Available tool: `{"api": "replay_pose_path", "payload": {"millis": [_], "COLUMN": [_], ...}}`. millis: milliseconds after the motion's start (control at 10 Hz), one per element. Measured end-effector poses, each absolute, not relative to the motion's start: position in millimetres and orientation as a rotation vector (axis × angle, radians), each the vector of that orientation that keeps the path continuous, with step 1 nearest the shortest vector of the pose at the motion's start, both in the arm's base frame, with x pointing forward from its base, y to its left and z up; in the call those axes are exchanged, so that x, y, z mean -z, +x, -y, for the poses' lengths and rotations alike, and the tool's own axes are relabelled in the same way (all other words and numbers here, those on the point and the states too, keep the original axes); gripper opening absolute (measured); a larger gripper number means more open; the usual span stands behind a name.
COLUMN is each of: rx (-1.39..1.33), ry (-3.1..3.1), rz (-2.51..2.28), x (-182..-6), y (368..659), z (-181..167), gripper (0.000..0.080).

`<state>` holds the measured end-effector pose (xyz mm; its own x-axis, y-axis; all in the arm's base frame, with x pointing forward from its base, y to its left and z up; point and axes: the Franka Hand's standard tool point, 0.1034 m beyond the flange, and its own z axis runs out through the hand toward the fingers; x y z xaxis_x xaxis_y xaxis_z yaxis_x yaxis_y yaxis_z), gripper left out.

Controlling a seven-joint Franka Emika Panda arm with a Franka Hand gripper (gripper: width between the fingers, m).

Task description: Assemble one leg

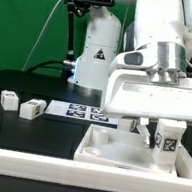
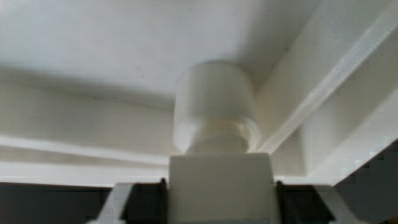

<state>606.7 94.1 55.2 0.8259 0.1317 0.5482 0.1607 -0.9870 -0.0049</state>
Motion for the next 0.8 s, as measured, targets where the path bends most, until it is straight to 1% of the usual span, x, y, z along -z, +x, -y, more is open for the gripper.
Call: {"api": "replay_pose_path", "payload": {"millis": [100,200,300,400,500,800], "rx": [0.847,0.845,0.844,0.843,0.842,0.842], "ry": [-2.960,-2.960,-2.960,-2.961,-2.961,-2.961], "rz": [0.238,0.239,0.239,0.239,0.239,0.239], "x": [-52.4,-51.9,-51.6,-51.3,-51.1,-50.9], "y": [605.3,605.1,604.9,604.8,604.7,604.6], "z": [-94.7,-94.7,-94.7,-94.7,-94.7,-94.7], "gripper": [0.0365,0.0501,0.0501,0.0620,0.0641,0.0648]}}
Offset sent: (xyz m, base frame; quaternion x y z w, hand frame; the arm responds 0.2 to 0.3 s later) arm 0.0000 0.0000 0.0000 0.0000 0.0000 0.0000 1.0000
